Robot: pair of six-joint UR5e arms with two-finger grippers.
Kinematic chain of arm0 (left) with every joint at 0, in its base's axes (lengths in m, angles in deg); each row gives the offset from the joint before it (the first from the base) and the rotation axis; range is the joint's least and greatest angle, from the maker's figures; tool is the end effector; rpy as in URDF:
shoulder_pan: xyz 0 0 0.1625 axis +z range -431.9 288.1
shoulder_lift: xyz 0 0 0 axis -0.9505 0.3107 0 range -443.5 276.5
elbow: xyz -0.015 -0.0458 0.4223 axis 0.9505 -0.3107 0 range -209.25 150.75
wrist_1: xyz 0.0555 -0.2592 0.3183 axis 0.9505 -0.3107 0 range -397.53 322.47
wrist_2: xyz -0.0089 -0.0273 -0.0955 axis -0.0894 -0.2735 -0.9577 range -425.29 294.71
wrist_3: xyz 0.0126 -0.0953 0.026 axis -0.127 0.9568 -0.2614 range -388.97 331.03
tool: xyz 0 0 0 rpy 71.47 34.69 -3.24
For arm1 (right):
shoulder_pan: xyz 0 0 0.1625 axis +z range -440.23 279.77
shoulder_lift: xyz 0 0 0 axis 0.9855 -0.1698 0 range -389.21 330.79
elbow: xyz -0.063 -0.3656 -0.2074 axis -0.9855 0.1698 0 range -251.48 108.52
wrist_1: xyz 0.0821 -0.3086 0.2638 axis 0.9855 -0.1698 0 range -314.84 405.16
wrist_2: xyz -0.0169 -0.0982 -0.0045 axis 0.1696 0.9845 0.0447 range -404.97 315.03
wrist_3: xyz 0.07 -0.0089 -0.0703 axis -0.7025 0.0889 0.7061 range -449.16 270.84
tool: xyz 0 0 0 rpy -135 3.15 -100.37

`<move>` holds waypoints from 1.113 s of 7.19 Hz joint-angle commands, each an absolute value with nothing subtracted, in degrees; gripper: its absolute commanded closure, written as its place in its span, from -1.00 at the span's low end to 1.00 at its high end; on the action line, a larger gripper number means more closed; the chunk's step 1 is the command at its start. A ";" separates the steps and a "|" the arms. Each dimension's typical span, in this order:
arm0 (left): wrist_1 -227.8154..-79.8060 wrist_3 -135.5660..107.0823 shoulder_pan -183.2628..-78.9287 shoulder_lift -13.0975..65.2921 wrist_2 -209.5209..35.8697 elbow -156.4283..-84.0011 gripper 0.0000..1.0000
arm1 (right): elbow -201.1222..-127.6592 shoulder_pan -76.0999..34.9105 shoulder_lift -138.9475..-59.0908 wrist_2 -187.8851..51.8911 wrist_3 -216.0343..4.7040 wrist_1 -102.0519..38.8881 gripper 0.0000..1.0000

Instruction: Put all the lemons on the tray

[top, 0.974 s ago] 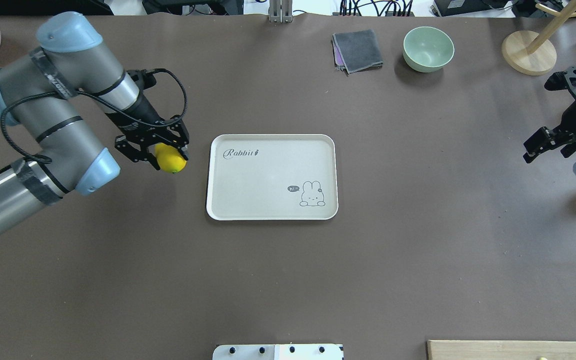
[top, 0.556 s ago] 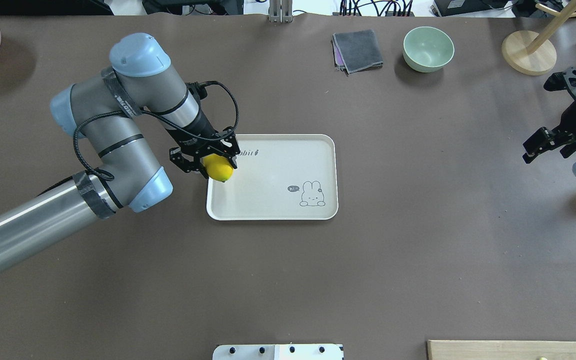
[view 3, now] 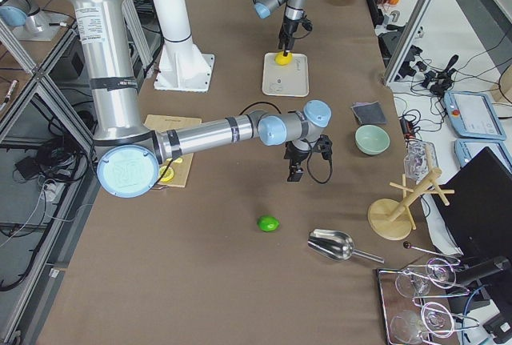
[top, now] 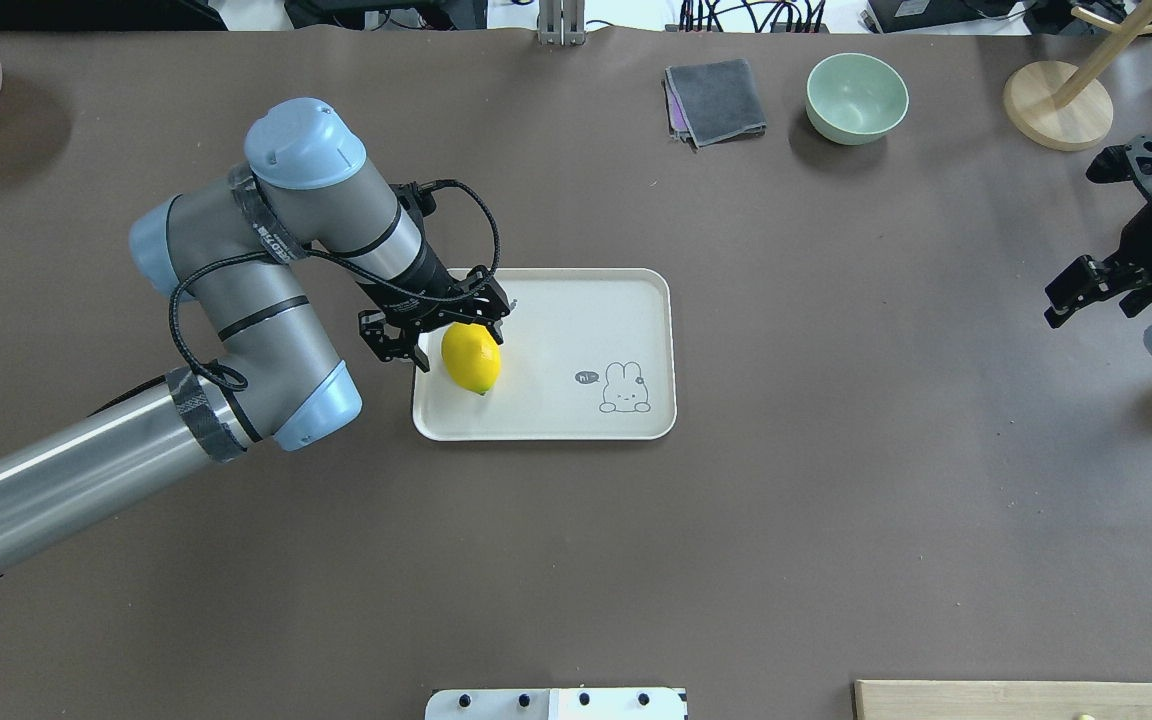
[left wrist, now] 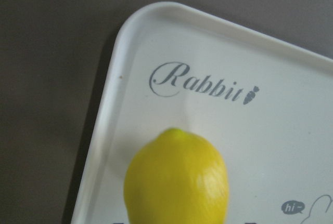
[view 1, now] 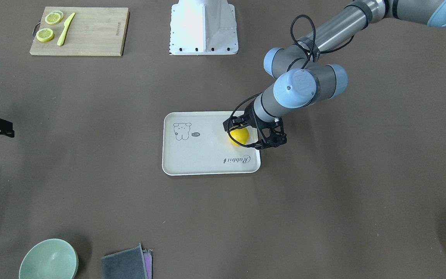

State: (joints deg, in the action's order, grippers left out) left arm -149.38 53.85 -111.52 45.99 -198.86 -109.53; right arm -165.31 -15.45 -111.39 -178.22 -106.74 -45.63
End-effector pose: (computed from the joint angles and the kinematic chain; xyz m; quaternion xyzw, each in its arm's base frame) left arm 0.5204 -0.5148 0.2624 -0.1460 0.5038 -0.0784 0.8478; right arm -0.1771 -0.5285 0.5568 -0.0520 -0.3735 -0.0965 0.9211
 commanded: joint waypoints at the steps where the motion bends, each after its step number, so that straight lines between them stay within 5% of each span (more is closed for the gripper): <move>1: -149.07 54.08 -113.11 46.05 -199.15 -110.45 -0.95 | -165.26 -15.45 -111.39 -178.22 -106.74 -45.63 -1.00; 8: -148.80 19.77 -133.16 29.64 -201.54 -109.41 -0.95 | -168.94 -19.67 -109.36 -171.13 -119.86 -45.54 -1.00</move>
State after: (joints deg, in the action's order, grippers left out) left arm -148.83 28.10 -132.02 32.77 -203.19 -109.88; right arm -168.02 -19.30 -108.66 -174.59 -121.16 -45.40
